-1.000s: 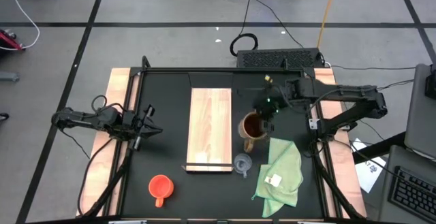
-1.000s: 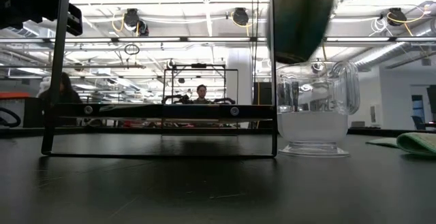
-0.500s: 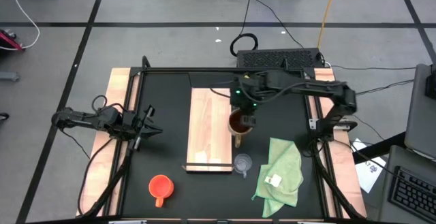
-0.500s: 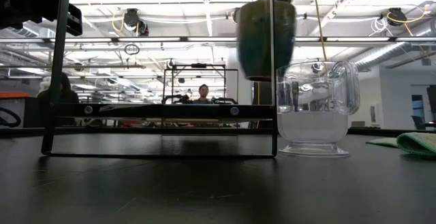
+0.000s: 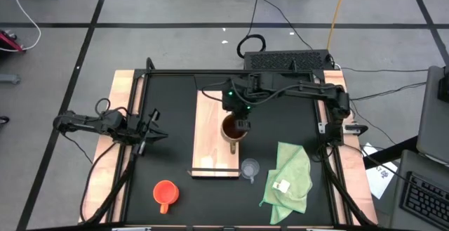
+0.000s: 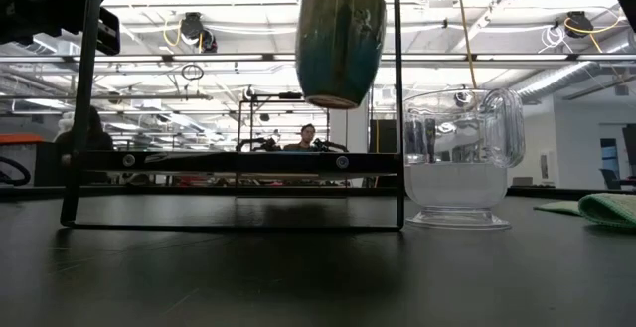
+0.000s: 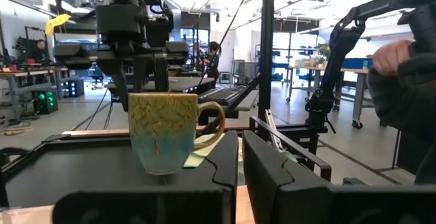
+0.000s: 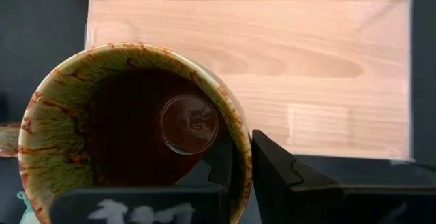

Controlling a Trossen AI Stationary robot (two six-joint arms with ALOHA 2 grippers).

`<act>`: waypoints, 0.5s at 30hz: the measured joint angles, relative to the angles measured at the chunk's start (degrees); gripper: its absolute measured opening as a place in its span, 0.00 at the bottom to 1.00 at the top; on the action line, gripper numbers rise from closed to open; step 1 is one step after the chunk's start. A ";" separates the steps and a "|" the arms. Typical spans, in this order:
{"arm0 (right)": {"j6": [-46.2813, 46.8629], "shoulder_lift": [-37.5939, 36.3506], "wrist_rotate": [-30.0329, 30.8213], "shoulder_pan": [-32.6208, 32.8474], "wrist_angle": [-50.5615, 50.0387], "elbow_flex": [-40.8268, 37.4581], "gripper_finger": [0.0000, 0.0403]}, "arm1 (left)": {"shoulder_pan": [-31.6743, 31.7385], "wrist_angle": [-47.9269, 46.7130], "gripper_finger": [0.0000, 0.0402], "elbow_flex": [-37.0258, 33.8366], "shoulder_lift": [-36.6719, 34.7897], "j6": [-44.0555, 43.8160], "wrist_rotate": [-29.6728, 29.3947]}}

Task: Stack small to large cups/mugs on shelf
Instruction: Put the green mug on the shelf

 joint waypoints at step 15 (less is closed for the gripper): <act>1.42 3.34 -5.07 0.26 5.53 0.02 0.05 | -0.02 -0.66 0.06 0.00 0.00 0.09 0.00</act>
